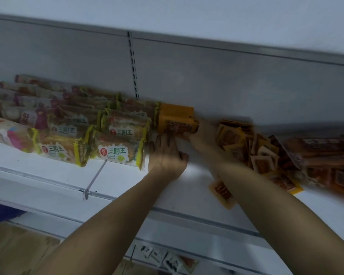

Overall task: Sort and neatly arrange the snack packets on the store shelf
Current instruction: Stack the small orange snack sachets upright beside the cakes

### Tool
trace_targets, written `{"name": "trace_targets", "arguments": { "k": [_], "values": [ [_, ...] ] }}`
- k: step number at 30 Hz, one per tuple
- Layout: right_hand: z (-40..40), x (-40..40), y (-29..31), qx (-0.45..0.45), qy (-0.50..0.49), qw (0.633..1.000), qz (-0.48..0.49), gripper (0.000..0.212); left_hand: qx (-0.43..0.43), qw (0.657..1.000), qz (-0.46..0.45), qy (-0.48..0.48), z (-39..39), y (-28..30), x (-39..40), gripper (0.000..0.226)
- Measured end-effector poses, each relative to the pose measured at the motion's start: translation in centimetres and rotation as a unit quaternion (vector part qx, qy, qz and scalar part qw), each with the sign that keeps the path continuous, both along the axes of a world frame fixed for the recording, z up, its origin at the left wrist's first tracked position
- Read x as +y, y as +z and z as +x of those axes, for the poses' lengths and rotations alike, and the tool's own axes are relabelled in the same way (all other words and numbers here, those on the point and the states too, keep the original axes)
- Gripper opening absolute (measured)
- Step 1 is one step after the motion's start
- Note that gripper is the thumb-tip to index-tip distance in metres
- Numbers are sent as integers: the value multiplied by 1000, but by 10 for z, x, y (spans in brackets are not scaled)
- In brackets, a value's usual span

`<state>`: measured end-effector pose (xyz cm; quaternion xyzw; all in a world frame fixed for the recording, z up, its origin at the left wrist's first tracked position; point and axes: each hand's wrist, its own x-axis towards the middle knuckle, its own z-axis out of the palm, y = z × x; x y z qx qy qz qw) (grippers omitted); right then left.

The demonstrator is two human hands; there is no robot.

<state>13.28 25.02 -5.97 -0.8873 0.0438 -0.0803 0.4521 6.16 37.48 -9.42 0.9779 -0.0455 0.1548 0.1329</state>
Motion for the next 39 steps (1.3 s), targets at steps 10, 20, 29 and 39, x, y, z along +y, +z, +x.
{"name": "trace_targets", "arguments": {
  "k": [10, 20, 29, 39],
  "values": [
    [0, 4, 2, -45, -2, 999, -23, 69, 2, 1000, -5, 24, 1, 1, 0, 63],
    [-14, 12, 2, -81, -49, 995, 17, 53, 26, 999, -8, 30, 4, 0, -1, 71],
    [-46, -49, 34, -138, 15, 971, -195, 40, 7, 999, -20, 34, 2, -1, -2, 56],
    [-14, -110, 83, 189, 147, 873, -424, 100, -1, 999, 20, 41, 1, -1, -3, 49]
  ]
}}
